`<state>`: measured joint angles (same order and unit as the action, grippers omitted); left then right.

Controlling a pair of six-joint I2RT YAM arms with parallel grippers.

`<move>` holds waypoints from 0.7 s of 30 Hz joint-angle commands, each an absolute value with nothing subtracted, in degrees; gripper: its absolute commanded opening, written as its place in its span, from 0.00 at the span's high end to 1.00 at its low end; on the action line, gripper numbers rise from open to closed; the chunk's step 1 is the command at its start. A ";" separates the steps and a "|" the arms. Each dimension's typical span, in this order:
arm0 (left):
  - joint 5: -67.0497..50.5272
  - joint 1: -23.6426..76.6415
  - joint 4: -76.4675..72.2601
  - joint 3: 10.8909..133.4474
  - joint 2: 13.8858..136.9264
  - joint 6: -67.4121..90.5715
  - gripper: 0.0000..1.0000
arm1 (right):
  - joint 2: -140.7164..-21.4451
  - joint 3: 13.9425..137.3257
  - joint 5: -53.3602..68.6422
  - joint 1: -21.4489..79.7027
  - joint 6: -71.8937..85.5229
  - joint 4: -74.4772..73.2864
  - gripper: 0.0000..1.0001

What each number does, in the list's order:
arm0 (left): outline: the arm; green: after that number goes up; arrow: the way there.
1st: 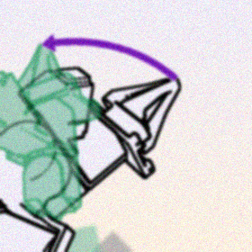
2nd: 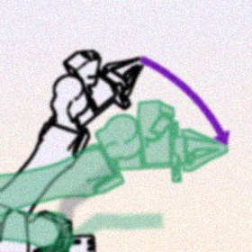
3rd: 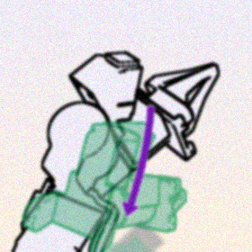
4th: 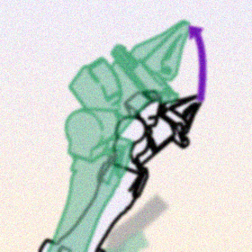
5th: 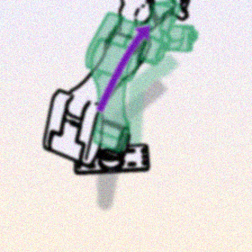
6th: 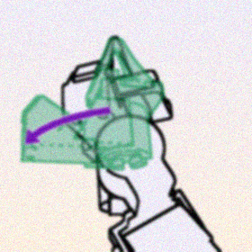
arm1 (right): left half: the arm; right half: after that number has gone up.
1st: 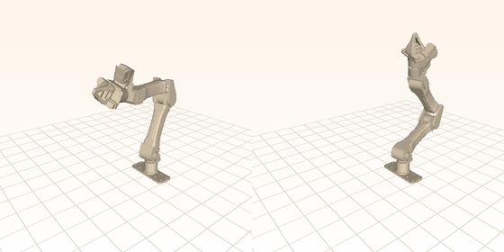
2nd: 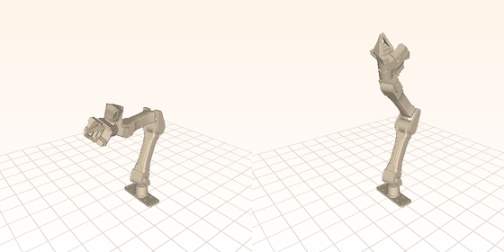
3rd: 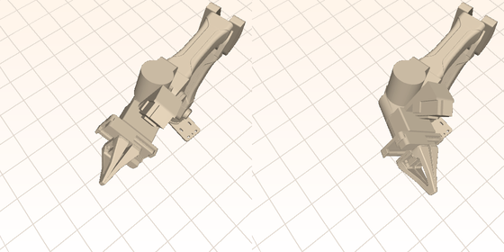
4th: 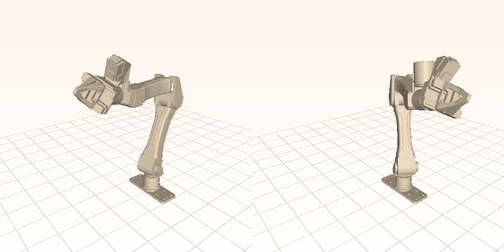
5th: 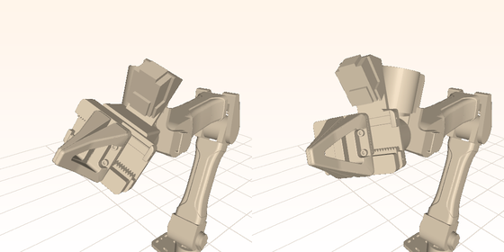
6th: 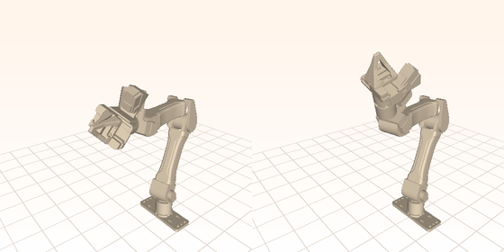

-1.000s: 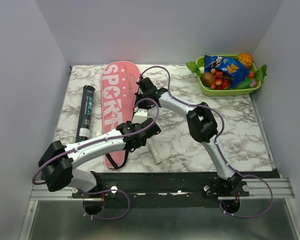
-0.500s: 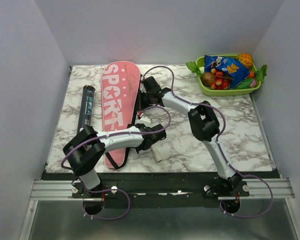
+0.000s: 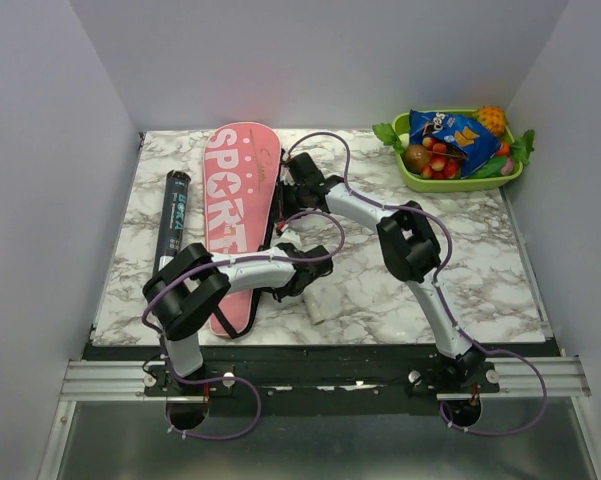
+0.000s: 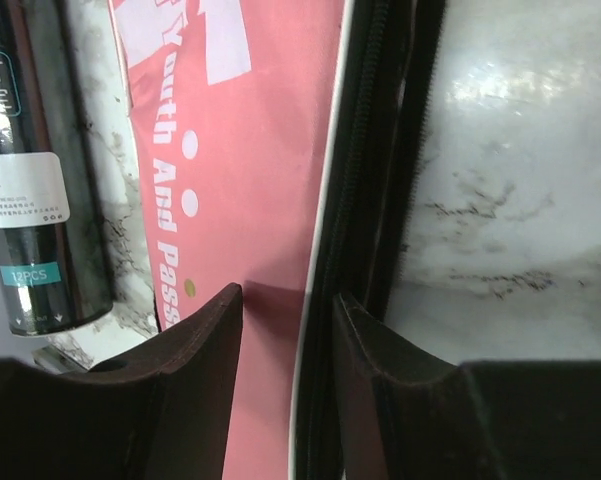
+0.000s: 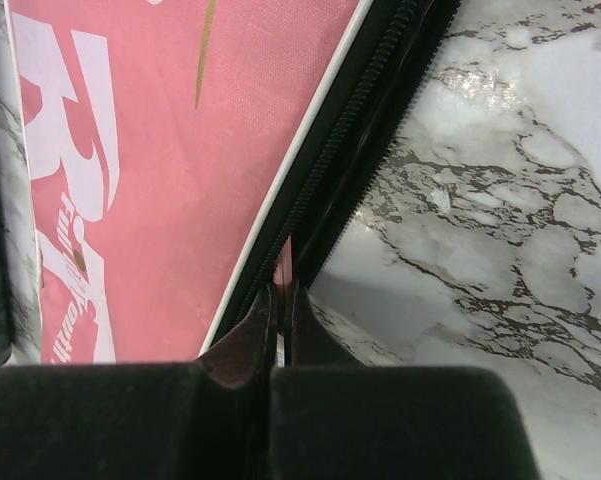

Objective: Pack up the badminton gear

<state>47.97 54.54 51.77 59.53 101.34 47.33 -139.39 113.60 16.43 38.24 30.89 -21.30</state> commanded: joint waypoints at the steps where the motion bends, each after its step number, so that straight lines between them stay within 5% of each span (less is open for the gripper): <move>1: 48.08 50.73 51.51 60.82 102.66 46.06 0.60 | -137.29 112.15 18.10 37.97 31.73 -20.39 0.99; 6: 44.57 47.82 48.52 59.50 102.13 42.72 1.00 | -137.02 111.45 18.37 37.97 31.55 -20.13 0.99; 21: 14.61 47.02 26.91 53.97 83.42 37.18 1.00 | -133.16 108.54 24.60 36.83 34.19 -19.07 0.99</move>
